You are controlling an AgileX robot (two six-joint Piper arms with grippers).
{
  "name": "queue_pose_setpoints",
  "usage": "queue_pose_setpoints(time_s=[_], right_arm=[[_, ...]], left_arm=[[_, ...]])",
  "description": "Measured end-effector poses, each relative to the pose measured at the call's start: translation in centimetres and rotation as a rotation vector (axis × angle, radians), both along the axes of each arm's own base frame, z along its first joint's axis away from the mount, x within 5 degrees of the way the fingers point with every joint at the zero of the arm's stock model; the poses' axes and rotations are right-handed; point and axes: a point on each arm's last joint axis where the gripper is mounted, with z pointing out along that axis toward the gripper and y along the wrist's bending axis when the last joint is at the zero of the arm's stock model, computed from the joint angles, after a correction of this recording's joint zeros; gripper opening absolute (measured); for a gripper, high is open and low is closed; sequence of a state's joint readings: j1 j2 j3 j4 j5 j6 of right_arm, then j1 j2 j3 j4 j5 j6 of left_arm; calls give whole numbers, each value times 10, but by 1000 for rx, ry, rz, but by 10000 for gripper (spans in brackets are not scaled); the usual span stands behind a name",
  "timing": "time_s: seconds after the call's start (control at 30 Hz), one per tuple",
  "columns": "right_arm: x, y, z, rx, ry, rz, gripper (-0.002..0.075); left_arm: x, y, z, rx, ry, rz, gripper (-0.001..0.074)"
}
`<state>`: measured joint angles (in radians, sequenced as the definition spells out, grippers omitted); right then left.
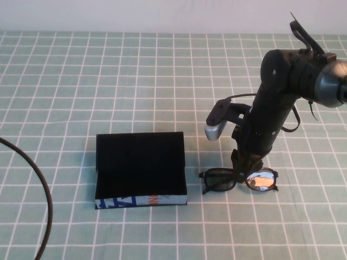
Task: Return glasses to glasses case
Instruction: Pick up the glasses from the table, then place the glasses in the glasses case
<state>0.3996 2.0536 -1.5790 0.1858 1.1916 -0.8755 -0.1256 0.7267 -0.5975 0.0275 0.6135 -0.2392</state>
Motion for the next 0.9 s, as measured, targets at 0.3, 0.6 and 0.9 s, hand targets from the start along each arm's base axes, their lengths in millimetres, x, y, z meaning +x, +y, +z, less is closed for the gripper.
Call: queue_pose_setpoints(time_s=[0.3,0.6,0.9], right_arm=[[1,1,6,10,4,10,12],[16,8,60,80,-167,-1,5],[10,35,121,319,-251,-3,5]], left_arm=[[0,0,0,2,0,-1,-1],[0,0,0,2,0,-1,-1],[0,-1,0,-11,3,-1,-1]])
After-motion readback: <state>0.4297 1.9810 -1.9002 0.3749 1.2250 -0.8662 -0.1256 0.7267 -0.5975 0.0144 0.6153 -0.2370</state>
